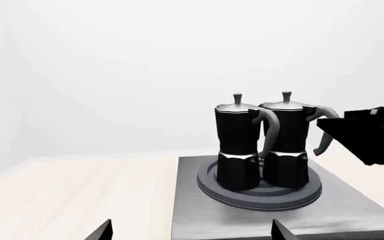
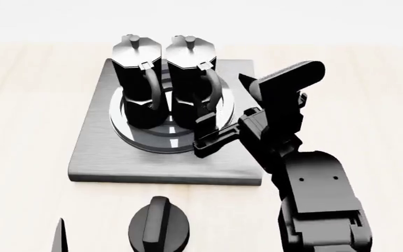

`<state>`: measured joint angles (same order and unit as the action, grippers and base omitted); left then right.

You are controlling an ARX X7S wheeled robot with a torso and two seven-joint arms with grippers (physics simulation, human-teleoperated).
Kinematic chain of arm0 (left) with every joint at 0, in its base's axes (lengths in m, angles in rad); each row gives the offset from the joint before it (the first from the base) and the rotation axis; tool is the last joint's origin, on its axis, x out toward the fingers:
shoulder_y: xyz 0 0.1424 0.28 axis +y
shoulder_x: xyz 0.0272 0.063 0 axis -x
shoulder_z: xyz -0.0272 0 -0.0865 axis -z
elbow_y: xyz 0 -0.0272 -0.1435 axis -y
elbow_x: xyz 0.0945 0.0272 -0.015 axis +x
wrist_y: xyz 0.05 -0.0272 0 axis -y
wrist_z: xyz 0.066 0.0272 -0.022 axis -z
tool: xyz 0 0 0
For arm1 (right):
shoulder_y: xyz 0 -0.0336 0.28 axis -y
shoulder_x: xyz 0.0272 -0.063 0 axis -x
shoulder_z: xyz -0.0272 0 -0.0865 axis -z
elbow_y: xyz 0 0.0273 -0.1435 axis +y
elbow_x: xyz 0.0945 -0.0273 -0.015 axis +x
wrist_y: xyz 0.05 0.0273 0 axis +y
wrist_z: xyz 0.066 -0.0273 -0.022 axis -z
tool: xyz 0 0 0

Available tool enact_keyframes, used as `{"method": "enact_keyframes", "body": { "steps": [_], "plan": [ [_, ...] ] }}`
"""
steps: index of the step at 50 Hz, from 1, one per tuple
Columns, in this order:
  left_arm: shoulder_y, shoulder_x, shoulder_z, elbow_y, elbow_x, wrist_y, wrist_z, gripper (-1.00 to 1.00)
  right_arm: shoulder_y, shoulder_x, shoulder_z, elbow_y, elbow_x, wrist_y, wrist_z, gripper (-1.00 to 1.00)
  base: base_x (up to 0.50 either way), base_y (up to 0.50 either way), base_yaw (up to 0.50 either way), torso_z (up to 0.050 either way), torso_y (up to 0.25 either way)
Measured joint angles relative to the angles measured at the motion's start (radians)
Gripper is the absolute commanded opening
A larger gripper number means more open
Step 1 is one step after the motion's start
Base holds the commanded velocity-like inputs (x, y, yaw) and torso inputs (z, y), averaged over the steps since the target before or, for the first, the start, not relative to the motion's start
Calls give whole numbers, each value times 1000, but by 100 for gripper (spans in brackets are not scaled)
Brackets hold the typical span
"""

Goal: Put both moka pots on the stove.

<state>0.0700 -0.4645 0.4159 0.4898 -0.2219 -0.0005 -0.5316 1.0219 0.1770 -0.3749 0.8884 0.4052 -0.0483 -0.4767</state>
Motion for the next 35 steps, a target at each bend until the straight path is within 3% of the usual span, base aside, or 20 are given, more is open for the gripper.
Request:
{"method": "enact_keyframes", "body": {
  "steps": [19, 35],
  "plan": [
    [0, -2, 6, -2, 3, 5, -1, 100, -312, 107, 91, -868, 39, 239, 331, 100, 0, 0, 0, 0, 0],
    [3, -5, 7, 7, 3, 4, -6, 100, -491, 146, 137, -1303, 8, 303, 552, 100, 0, 0, 0, 0, 0]
  ]
}}
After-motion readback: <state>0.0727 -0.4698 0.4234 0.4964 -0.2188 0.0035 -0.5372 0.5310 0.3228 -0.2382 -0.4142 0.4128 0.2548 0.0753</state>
